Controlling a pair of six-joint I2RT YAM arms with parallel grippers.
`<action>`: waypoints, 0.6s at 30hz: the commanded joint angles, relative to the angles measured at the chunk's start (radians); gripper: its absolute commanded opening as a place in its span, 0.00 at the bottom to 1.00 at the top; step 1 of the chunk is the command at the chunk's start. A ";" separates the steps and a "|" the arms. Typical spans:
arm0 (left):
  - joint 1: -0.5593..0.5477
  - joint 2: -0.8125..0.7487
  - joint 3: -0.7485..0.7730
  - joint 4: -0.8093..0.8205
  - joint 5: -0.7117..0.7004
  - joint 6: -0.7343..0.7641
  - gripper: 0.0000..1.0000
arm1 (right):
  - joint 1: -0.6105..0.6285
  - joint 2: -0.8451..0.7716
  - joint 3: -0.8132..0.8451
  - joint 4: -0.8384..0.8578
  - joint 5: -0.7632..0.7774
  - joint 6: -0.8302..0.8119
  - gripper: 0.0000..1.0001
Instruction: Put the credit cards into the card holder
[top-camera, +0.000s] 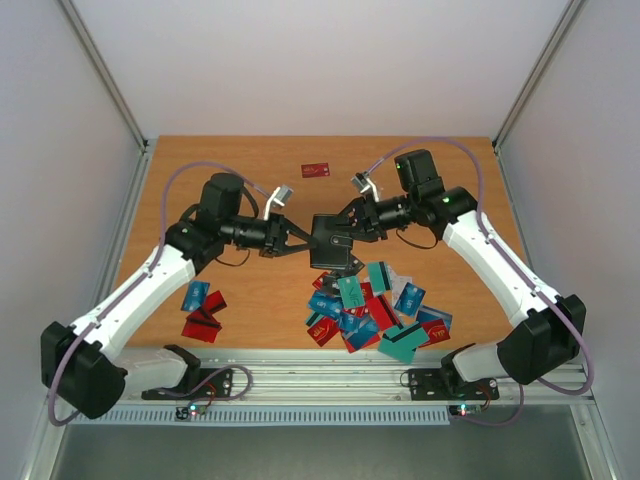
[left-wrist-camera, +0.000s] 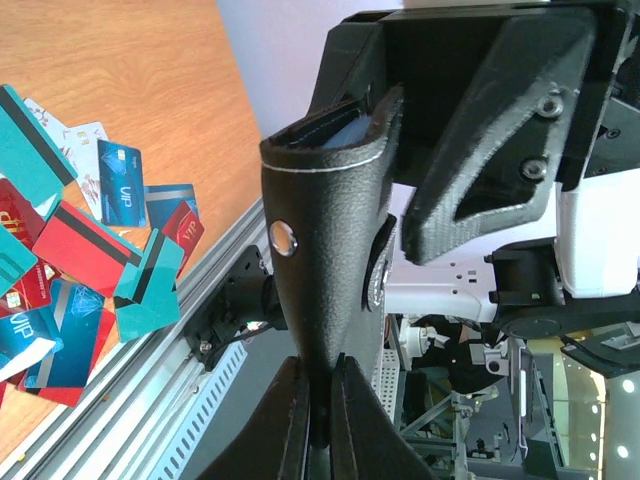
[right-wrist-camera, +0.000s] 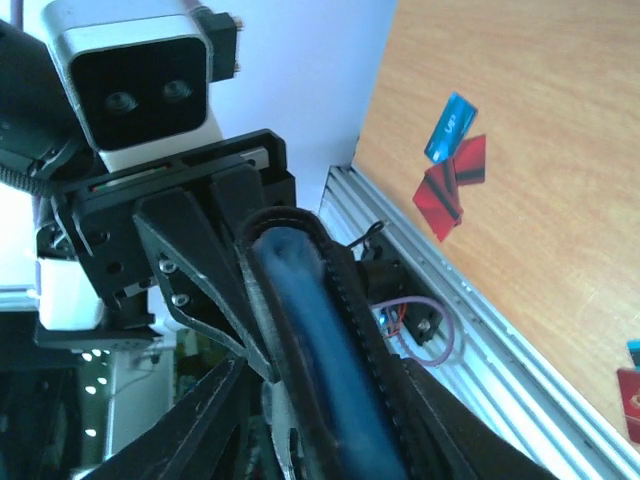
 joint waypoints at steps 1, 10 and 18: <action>-0.007 -0.048 -0.015 0.033 -0.007 -0.012 0.01 | 0.016 0.000 0.036 -0.036 -0.027 -0.015 0.34; -0.008 -0.131 -0.058 0.121 -0.043 -0.036 0.67 | 0.019 -0.021 0.056 -0.018 -0.081 0.005 0.09; -0.007 -0.158 -0.160 0.415 -0.014 -0.183 0.72 | 0.028 -0.059 0.016 0.193 -0.170 0.138 0.08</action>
